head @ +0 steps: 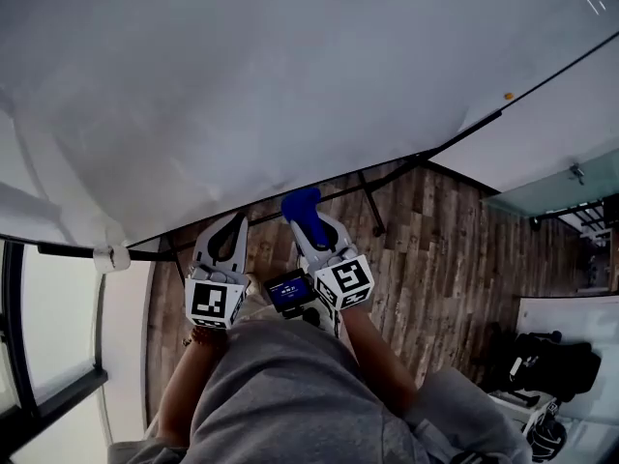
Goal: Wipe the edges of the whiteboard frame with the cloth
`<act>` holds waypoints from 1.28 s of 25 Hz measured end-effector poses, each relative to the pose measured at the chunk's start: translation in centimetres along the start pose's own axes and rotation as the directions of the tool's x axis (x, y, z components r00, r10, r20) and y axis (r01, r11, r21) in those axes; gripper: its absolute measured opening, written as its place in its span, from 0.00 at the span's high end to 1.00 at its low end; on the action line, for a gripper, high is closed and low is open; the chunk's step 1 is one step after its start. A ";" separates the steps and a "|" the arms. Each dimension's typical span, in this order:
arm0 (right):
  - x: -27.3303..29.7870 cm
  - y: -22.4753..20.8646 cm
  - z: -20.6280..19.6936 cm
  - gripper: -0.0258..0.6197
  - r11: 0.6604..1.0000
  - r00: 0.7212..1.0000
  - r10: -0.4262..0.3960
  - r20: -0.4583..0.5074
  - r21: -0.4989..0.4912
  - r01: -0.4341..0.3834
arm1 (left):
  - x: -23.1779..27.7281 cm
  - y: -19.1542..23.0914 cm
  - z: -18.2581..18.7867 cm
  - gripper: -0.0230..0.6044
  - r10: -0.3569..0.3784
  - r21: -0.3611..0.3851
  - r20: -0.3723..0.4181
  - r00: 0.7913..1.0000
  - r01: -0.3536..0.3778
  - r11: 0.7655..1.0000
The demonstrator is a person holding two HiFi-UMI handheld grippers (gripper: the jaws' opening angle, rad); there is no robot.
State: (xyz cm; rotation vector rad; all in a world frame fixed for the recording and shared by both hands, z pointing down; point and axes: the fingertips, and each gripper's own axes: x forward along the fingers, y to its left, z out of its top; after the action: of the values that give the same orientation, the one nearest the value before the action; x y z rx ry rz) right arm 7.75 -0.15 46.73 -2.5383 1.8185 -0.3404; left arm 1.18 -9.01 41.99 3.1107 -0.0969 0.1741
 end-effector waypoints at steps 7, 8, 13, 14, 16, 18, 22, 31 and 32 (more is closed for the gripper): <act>-5.7 -4.8 5.2 0.78 0.926 0.935 -0.337 0.115 -0.137 0.351 | 4.1 -4.6 2.9 0.94 -0.122 0.017 0.050 0.991 0.121 0.993; -6.4 -5.3 5.7 0.78 0.908 0.918 -0.377 0.122 -0.148 0.393 | 4.7 -5.0 3.0 0.94 -0.131 0.025 0.053 0.990 0.130 0.991; -9.1 -6.6 5.9 0.78 0.828 0.842 -0.527 0.113 -0.158 0.539 | 6.8 -7.0 2.7 0.94 -0.201 0.040 0.051 0.978 0.199 0.979; -9.3 -6.8 6.0 0.78 0.817 0.833 -0.542 0.115 -0.163 0.554 | 7.2 -7.2 2.6 0.94 -0.209 0.046 0.055 0.976 0.206 0.977; -9.7 -7.3 6.4 0.78 0.802 0.820 -0.560 0.120 -0.169 0.573 | 7.9 -7.7 2.5 0.94 -0.217 0.052 0.051 0.975 0.214 0.975; -10.1 -7.5 6.8 0.78 0.792 0.809 -0.574 0.123 -0.166 0.588 | 8.1 -8.1 2.3 0.94 -0.223 0.056 0.045 0.974 0.220 0.974; -10.1 -7.8 7.0 0.78 0.779 0.795 -0.594 0.119 -0.163 0.606 | 8.5 -8.0 2.0 0.94 -0.230 0.065 0.027 0.973 0.228 0.972; -9.3 -8.3 7.3 0.78 0.773 0.795 -0.597 0.110 -0.186 0.606 | 9.4 -7.1 1.5 0.94 -0.197 0.045 0.015 0.980 0.196 0.980; -9.2 -8.4 7.4 0.78 0.776 0.798 -0.593 0.109 -0.187 0.603 | 9.5 -7.3 1.5 0.94 -0.199 0.042 0.016 0.980 0.199 0.979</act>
State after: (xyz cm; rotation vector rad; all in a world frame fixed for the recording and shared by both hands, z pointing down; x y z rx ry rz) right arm 14.04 10.31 38.97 -3.1991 1.0147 -0.0764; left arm 11.23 -2.40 41.40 3.1358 0.2198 0.1415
